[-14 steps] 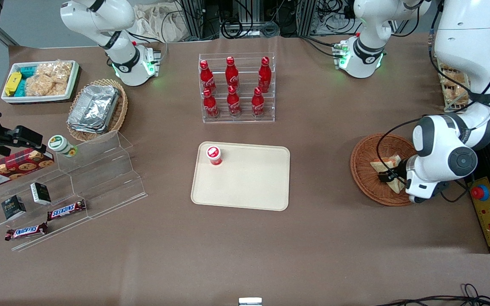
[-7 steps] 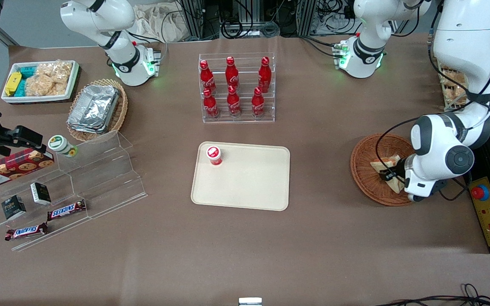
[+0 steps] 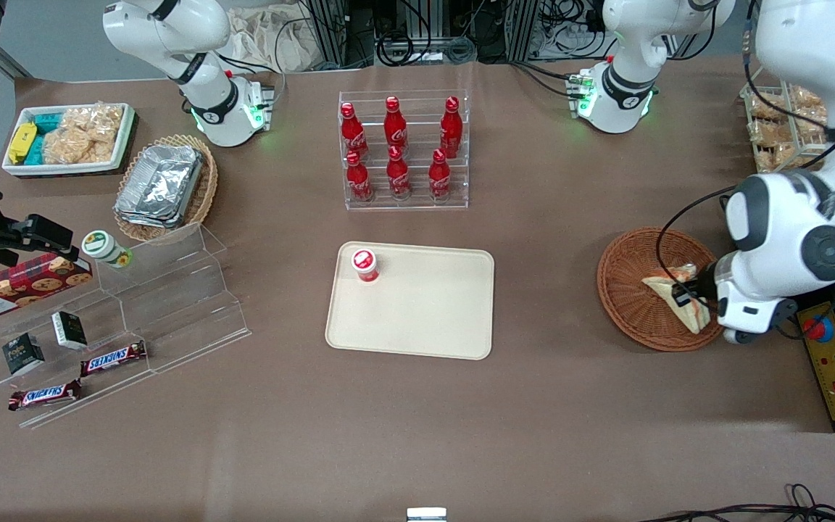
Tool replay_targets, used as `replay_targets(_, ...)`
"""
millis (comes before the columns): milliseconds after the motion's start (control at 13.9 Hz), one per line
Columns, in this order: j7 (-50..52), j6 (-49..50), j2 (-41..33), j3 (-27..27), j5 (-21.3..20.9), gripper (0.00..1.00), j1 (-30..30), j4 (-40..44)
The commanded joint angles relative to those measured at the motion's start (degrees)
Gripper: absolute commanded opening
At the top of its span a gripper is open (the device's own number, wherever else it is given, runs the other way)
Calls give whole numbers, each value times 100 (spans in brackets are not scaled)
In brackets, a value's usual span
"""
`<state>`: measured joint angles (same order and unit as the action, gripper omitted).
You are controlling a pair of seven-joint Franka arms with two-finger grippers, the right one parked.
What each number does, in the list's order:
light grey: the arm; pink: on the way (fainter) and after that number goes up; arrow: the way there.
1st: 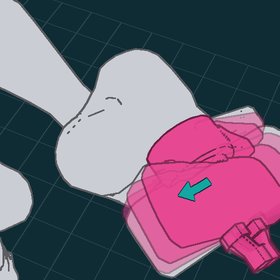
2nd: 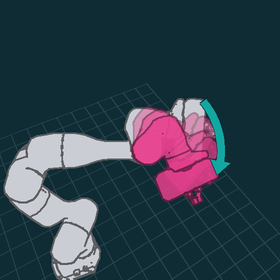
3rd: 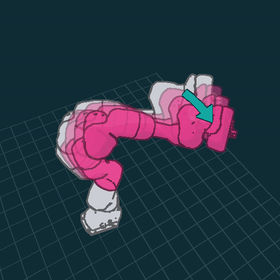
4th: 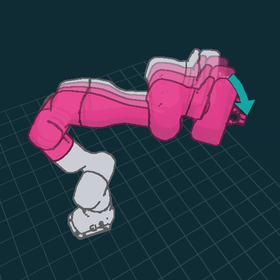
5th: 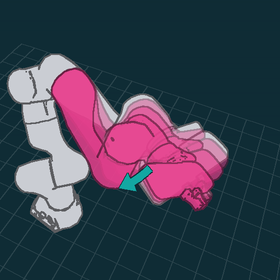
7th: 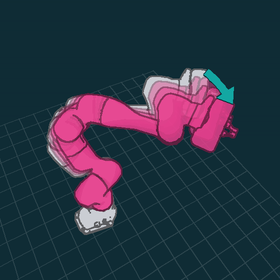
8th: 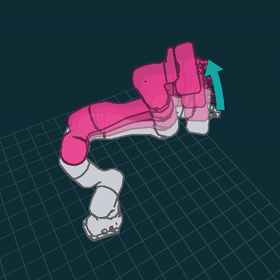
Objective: Place sandwich from basket to tray
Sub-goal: 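Lower the left gripper and close it on the wrapped sandwich, then lift the sandwich and carry it with the left gripper over the tray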
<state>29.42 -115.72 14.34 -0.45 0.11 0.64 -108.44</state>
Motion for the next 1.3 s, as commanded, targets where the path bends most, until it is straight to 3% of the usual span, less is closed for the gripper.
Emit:
replay_targets(0,-77,916,-589,167,-38,19,172,593)
replay_targets(361,72,2615,-581,1335,-29,20,182,2290)
replay_targets(577,782,2616,-555,2266,-81,20,190,2397)
replay_targets(794,1214,2459,-178,3137,-458,20,225,2397)
replay_targets(1227,2066,1150,1271,3245,-1345,22,1130,2389)
